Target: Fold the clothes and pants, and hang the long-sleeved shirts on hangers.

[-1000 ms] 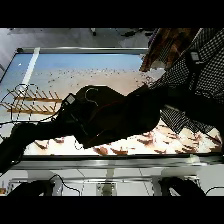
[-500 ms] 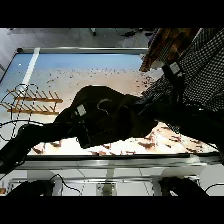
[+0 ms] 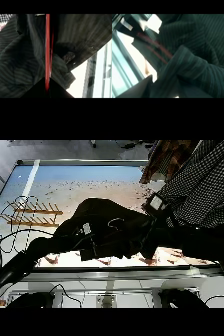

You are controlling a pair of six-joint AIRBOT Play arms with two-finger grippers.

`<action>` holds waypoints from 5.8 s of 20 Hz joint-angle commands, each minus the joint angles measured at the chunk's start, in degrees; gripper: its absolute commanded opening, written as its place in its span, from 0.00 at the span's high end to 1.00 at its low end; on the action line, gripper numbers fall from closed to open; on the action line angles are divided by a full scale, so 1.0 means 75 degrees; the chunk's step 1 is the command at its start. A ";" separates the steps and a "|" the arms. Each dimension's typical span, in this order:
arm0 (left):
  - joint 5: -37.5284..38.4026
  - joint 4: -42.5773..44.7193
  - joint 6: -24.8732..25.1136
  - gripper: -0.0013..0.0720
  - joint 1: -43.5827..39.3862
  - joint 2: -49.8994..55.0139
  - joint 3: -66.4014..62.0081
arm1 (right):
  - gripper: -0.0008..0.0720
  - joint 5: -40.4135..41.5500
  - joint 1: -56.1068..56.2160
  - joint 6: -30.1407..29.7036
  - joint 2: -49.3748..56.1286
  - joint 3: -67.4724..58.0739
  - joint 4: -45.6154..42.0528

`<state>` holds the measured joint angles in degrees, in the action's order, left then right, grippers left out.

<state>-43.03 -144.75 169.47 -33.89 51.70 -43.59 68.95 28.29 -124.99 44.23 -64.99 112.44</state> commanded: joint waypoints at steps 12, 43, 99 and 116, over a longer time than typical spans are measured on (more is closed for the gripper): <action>0.0052 -0.0376 0.0210 0.94 -0.0009 0.0146 0.0090 | 0.35 0.0688 -0.0012 -0.2124 0.0778 -0.0484 -0.2804; 0.0606 -0.1731 -0.1087 0.22 0.2894 -0.6461 0.4887 | 0.95 -0.0644 -0.0012 0.0903 0.1000 -0.1486 -0.1801; -0.1180 -0.3445 -0.0804 0.93 0.5240 0.0603 0.0044 | 0.95 0.1970 -0.0006 -0.1274 0.1040 -0.1483 -0.1749; -0.3713 -0.2702 -0.2547 0.93 0.2500 -0.1664 -0.0047 | 0.95 -0.0050 -0.0006 0.0568 0.1177 -0.1483 -0.2049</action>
<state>-67.59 -164.48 151.02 -6.79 40.64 -43.97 72.58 28.21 -122.32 53.06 -76.12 95.04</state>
